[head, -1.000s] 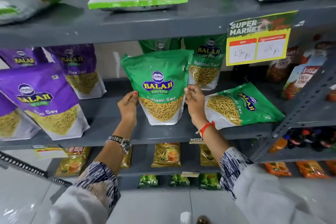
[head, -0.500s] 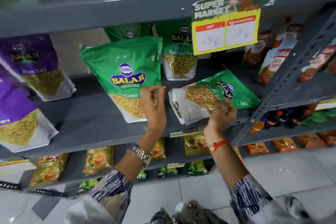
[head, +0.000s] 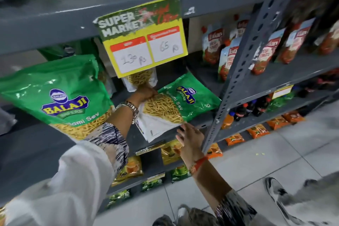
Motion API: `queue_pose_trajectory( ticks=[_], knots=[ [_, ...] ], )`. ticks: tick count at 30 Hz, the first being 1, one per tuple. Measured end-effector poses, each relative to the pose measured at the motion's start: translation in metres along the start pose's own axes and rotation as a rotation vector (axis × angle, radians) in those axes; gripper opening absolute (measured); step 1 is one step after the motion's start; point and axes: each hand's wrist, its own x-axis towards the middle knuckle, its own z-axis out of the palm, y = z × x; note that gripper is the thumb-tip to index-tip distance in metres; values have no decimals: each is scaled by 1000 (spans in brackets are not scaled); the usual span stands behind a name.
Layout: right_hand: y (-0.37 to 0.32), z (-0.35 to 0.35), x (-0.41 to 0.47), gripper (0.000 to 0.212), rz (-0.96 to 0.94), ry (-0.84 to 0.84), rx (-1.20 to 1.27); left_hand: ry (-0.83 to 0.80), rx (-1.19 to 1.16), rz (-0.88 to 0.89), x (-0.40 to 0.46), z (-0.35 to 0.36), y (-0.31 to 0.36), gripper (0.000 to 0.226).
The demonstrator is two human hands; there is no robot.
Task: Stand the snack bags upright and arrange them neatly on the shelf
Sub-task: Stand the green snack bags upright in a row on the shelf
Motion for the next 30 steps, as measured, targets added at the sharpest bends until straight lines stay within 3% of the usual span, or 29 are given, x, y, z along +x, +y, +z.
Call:
queue_pose_trajectory(
  ticks=[3, 6, 8, 9, 13, 16, 21, 24, 30],
  knots=[
    [-6, 5, 3, 29, -21, 34, 64, 23, -81, -2, 5, 4, 1, 15],
    [0, 2, 5, 29, -62, 32, 44, 104, -96, -11, -3, 6, 1, 28],
    [1, -3, 1, 20, -138, 35, 4, 146, -197, -3, -14, 7, -1, 24],
    [0, -5, 2, 18, -180, 52, -10, 146, -232, -24, -21, 8, -5, 13],
    [6, -23, 10, 20, -258, 80, -67, 203, -472, -164, -63, 12, -31, 19],
    [6, -39, -4, 23, -332, 36, -159, 268, -683, -185, -121, 17, -32, 4],
    [9, -56, -55, 8, -515, -67, -213, 342, -856, -174, -200, 26, -50, 22],
    [12, -67, -90, 19, -593, -148, -251, 367, -936, -182, -242, 27, -62, 14],
    [19, -79, -142, 21, -697, -277, -235, 455, -1019, -60, -317, 20, -78, 24]
  ],
)
